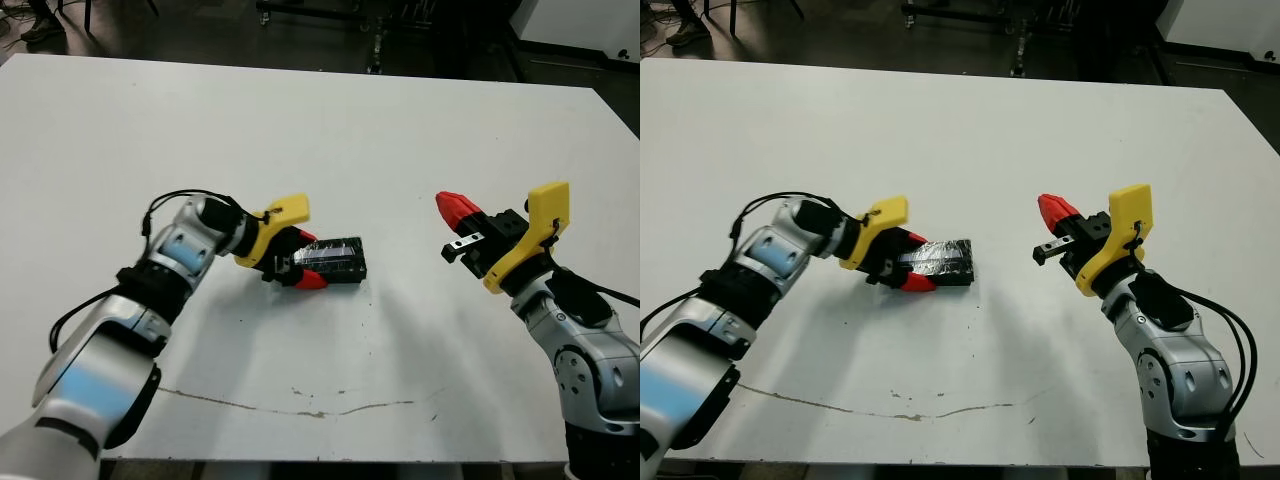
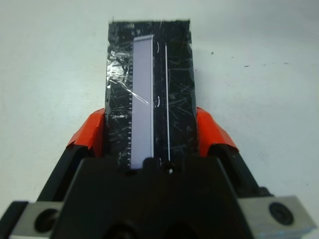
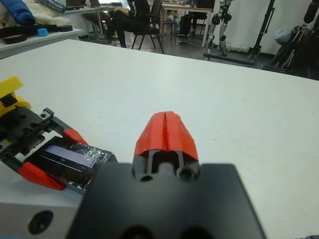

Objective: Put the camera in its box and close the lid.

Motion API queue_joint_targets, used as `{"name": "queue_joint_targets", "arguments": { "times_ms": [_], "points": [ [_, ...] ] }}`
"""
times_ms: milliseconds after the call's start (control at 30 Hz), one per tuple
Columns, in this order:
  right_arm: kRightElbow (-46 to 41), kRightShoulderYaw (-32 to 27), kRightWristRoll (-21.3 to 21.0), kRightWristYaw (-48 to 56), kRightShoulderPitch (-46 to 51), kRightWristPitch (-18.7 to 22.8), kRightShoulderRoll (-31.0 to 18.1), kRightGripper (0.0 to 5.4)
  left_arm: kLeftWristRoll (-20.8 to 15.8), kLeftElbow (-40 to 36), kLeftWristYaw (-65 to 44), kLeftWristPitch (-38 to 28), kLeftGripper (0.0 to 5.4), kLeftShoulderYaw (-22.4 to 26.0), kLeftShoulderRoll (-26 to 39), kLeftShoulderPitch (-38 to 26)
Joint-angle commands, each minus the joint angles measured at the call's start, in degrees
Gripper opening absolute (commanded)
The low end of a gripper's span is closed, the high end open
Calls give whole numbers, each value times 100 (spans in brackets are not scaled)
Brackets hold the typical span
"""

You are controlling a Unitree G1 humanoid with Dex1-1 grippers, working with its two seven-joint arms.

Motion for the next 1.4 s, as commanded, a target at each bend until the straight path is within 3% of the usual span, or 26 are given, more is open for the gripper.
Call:
{"name": "queue_joint_targets", "arguments": {
  "times_ms": [33,500,600,833,1067,1400],
  "points": [
    [-45,-32,10,-80,92,128,-63,0,414,218,188,158,317,-464,-408,310],
    [-52,-45,53,-53,103,173,-62,0,501,378,239,599,317,-610,-488,238],
    [-74,-26,28,-74,114,156,-55,0,537,348,326,506,359,-620,-425,244],
    [-87,-21,27,-48,121,143,-71,0,798,302,636,-623,452,-692,-233,324],
    [-102,-13,33,-43,102,145,-69,0,917,170,644,-877,539,-768,-101,285],
    [-104,-5,30,-46,76,165,-77,0,595,331,364,-882,539,-459,15,250]
  ]
}}
